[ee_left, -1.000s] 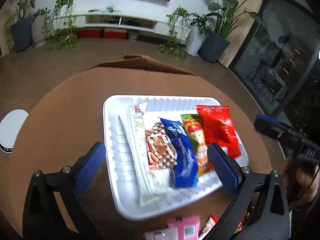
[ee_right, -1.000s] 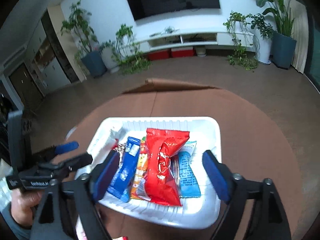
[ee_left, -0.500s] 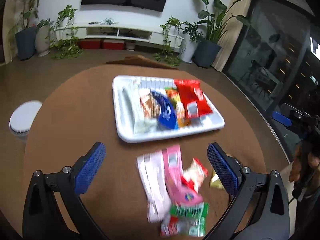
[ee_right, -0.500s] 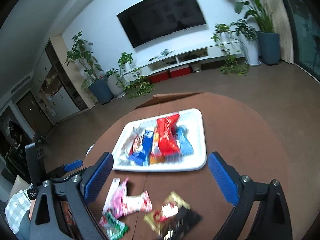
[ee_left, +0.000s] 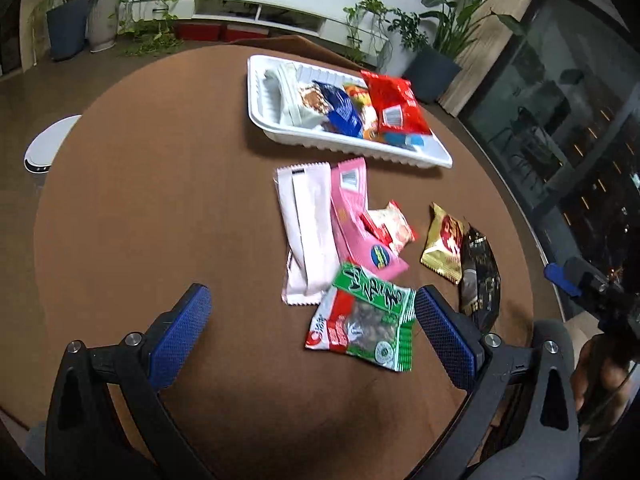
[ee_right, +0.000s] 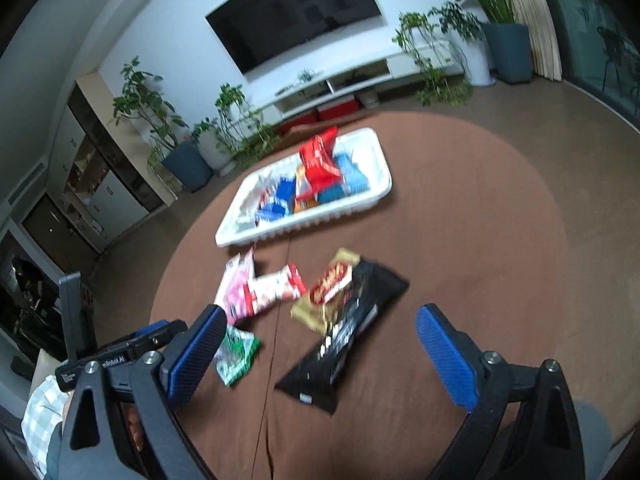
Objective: Organize snacks
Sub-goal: 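Grasp the flat white packet with the left tool while the right tool grasps the black bar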
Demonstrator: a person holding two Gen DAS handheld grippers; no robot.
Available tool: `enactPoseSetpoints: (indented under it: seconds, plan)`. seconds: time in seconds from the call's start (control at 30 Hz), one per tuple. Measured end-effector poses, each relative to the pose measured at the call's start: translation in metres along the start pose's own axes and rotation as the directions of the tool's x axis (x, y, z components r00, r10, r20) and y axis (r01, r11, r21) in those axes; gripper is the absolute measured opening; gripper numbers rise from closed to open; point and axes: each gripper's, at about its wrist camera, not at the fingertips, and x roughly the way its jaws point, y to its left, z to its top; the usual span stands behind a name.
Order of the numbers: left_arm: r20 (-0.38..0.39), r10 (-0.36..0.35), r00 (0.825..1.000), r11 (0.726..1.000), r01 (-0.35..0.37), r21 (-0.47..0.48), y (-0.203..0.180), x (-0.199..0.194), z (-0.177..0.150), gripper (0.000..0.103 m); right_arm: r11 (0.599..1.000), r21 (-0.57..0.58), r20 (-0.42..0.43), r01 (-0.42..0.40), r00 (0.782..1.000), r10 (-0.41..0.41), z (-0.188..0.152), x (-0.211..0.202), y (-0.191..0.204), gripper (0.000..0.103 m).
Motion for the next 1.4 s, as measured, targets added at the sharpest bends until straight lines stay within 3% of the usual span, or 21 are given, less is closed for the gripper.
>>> enactPoseSetpoints:
  seconds: [0.1,0.23,0.43,0.67,0.83,1.23,1.4]
  plan:
    - [-0.007,0.010,1.000,1.000,-0.010,-0.001,0.000,0.002,0.001,0.103,1.000,0.007,-0.025,0.016,1.000,-0.016,-0.008,0.006,0.001,0.096]
    - [-0.007,0.016,1.000,1.000,-0.016,-0.010,0.003,0.001,0.005,0.103,0.998,-0.004,-0.049,0.055,0.997,-0.055,-0.010,0.015,0.002,0.083]
    - [-0.004,0.022,1.000,1.000,-0.022,-0.012,0.005,0.001,0.006,0.103,0.997,-0.017,-0.094,0.081,0.992,-0.082,-0.006,0.031,0.003,0.078]
    - [-0.013,0.037,0.999,0.999,-0.038,-0.008,0.010,0.007,0.011,0.103,0.994,-0.042,-0.165,0.101,0.981,-0.106,-0.005,0.057,0.009,0.067]
    - [-0.030,0.058,0.998,0.998,-0.057,0.009,0.012,0.016,0.017,0.103,0.988,-0.068,-0.211,0.138,0.966,-0.149,-0.008,0.071,0.003,0.054]
    - [-0.067,0.099,0.993,0.994,-0.095,0.051,0.009,0.036,0.037,0.103,0.969,-0.138,-0.209,0.205,0.950,-0.231,-0.003,0.063,-0.005,0.051]
    - [-0.104,0.148,0.984,0.986,-0.138,0.097,0.004,0.055,0.046,0.103,0.964,-0.163,-0.207,0.211,0.948,-0.243,-0.003,0.064,-0.003,0.050]
